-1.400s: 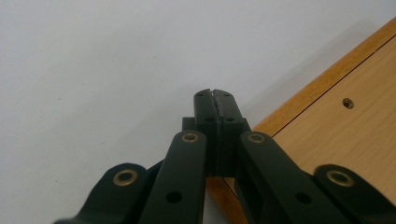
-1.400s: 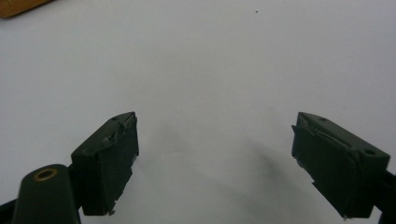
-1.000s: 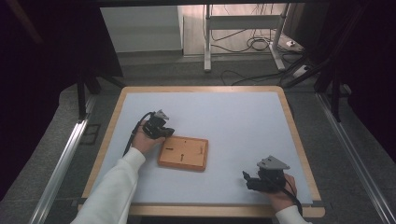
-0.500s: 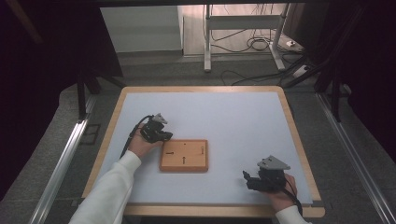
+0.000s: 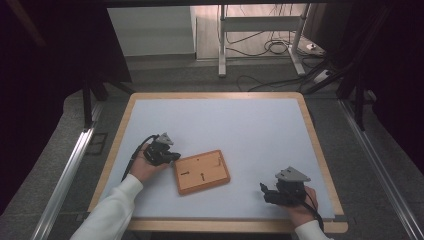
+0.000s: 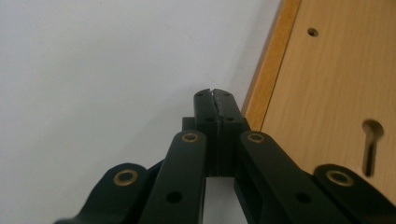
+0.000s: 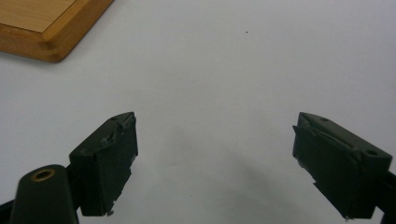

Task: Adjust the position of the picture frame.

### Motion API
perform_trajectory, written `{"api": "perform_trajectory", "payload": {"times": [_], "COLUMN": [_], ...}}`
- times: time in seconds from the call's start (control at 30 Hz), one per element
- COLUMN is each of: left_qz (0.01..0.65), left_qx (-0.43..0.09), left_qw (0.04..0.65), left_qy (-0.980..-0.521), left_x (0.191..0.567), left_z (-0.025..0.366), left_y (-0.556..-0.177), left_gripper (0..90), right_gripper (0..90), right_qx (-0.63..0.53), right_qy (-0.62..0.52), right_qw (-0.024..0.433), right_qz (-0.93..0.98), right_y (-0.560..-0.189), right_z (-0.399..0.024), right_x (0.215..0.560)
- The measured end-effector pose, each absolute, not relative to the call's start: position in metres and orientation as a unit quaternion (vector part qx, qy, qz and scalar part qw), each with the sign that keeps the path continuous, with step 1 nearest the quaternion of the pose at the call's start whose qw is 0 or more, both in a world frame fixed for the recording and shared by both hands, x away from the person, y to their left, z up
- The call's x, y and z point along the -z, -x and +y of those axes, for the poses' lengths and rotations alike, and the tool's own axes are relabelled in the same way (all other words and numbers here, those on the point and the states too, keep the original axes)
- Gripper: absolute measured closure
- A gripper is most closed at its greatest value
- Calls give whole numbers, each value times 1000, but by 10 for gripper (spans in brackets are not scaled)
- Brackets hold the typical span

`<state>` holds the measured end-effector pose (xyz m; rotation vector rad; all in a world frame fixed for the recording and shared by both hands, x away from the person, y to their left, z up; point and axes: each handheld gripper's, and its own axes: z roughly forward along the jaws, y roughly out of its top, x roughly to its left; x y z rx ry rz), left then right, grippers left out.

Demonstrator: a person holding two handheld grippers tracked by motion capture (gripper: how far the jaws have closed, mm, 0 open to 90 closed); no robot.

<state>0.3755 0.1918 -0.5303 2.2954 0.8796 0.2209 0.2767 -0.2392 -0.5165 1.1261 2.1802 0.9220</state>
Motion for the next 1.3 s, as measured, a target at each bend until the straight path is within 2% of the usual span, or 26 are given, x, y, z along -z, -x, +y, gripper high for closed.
{"api": "perform_trajectory", "payload": {"times": [0.4,1.3], "left_qz": [312,312], "left_qx": [-74,-42], "left_qw": [341,363], "left_qy": [-884,-877], "left_x": [531,535], "left_z": [184,176], "left_y": [-347,-321], "left_gripper": [900,900], "right_gripper": [146,146], "right_qx": [-335,-336], "right_qy": [-416,-415], "right_qw": [252,251], "right_qz": [807,807], "right_y": [-277,-278], "right_z": [-238,-237], "right_x": [518,519]}}
